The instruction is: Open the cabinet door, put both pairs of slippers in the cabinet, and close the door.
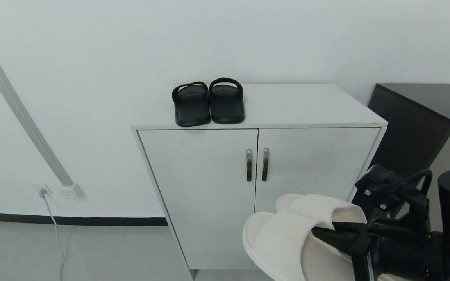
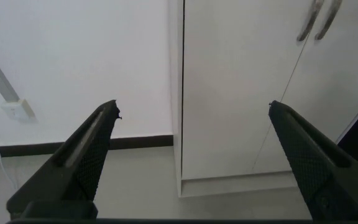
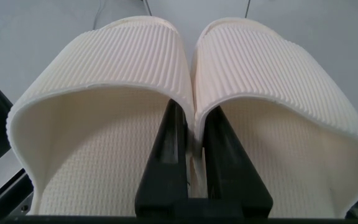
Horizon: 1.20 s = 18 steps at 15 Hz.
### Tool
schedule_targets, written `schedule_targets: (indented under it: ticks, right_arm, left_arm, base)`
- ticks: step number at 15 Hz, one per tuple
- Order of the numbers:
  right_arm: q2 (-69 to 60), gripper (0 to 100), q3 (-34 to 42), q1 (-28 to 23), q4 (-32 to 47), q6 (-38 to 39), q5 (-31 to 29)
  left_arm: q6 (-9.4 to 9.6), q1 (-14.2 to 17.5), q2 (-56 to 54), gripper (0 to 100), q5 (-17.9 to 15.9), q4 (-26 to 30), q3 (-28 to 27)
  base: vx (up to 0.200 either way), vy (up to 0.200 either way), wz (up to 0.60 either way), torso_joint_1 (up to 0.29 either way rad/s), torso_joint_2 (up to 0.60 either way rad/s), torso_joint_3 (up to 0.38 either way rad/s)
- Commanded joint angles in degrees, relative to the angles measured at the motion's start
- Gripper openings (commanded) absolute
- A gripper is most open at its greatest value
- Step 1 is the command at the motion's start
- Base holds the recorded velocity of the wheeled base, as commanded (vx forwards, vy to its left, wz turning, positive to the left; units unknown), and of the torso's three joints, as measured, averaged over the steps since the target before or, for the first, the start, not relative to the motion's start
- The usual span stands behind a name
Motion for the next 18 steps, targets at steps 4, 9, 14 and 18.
schedule_targets:
  ticks: [4,9,14,18]
  right_arm:
    - [1.01,0,0.10,0.03,-0.63,0.17,0.20]
    - [1.18,0,0.80,0.03,-1.07,0.00,0.11]
    - [1.01,0,1.15,0.03,-1.42,0.00,0.03]
    - [1.27,0,1.15,0.03,-1.42,0.00,-0.15]
  left_arm:
    - [0.15,-0.02,0.08,100,-0.11,0.08,0.00]
    - [0.15,-0.02,0.08,100,-0.11,0.08,0.00]
    - [1.12,-0.02,-0.01,100,-0.46,-0.09,-0.18]
    - [2.08,-0.02,0.08,100,-0.55,-0.18,-0.18]
  base:
    - [0.000,0.000,0.00,-0.149,0.47,0.324]
    - [0.000,0.000,0.00,-0.110,0.46,0.347]
    - [0.000,0.000,0.00,-0.042,0.44,0.391]
    - [0.000,0.000,0.00,0.001,0.14,0.127]
